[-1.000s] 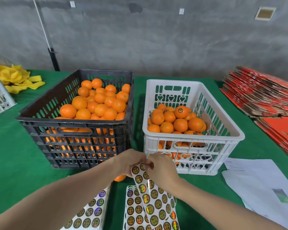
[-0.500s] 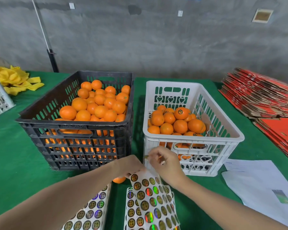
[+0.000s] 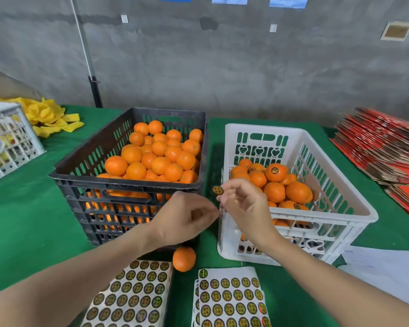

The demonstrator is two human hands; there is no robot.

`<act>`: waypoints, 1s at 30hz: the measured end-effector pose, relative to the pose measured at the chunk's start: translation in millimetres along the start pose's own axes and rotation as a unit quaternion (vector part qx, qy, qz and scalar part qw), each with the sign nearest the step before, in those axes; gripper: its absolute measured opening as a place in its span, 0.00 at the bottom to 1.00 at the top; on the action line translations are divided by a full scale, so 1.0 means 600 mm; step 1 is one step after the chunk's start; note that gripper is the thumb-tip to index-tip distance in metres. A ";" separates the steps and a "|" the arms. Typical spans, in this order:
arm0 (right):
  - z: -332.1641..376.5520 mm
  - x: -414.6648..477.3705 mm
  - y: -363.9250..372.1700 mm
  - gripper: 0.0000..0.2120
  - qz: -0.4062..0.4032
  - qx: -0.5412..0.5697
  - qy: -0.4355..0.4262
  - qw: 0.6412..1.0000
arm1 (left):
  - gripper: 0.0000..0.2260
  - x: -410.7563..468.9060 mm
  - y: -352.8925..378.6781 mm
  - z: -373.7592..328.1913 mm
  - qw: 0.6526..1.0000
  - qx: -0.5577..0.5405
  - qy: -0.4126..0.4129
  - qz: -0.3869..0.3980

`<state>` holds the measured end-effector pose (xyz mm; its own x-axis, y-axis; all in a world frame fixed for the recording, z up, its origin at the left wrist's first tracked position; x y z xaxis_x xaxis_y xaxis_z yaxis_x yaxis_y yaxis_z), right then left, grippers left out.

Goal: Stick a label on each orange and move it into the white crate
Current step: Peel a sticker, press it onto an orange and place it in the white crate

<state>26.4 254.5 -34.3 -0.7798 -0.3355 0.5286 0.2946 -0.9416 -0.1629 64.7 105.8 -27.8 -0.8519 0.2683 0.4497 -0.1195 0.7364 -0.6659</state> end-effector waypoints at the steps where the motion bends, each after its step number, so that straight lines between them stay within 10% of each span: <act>1: 0.011 0.014 0.005 0.06 -0.004 0.005 -0.016 1.000 | 0.08 0.003 -0.030 0.001 0.999 -0.004 0.014 -0.035; 6: 0.007 0.081 0.042 0.14 0.060 -0.044 -0.038 0.997 | 0.07 0.061 -0.179 0.118 0.970 0.068 -0.193 -0.128; 10: -0.019 0.123 0.078 0.19 0.133 -0.100 -0.010 0.986 | 0.07 0.086 -0.228 0.266 0.910 0.159 -0.380 0.048; 16: -0.038 0.141 0.091 0.22 0.146 -0.114 0.018 0.982 | 0.19 0.102 -0.145 0.321 0.808 0.278 -0.350 0.383; 23: -0.040 0.135 0.085 0.22 0.129 -0.101 0.032 0.986 | 0.23 0.126 -0.079 0.327 0.785 0.347 -0.284 0.427; 28: -0.029 0.140 0.076 0.16 0.069 0.014 0.089 0.994 | 0.14 0.140 -0.114 0.308 0.896 0.015 -0.378 0.232; 30: -0.023 0.141 0.065 0.14 0.016 0.079 0.112 0.990 | 0.18 0.142 -0.139 0.284 0.881 -0.210 -0.402 0.136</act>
<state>-35.5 189.2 -7.5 -0.8665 -0.3794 0.3244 0.3900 -0.9202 -0.0344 -84.5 -38.6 -35.1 -0.9255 0.0677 -0.3726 0.2001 0.9227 -0.3294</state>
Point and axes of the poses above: each hand's wrist, its own x-axis towards the middle knuckle, its own y-axis out of the palm, z = x × y, the point moved 3 cm from there along x, towards the middle knuckle, and after that the axes turned 3 degrees about -y, right-handed, at the moved point
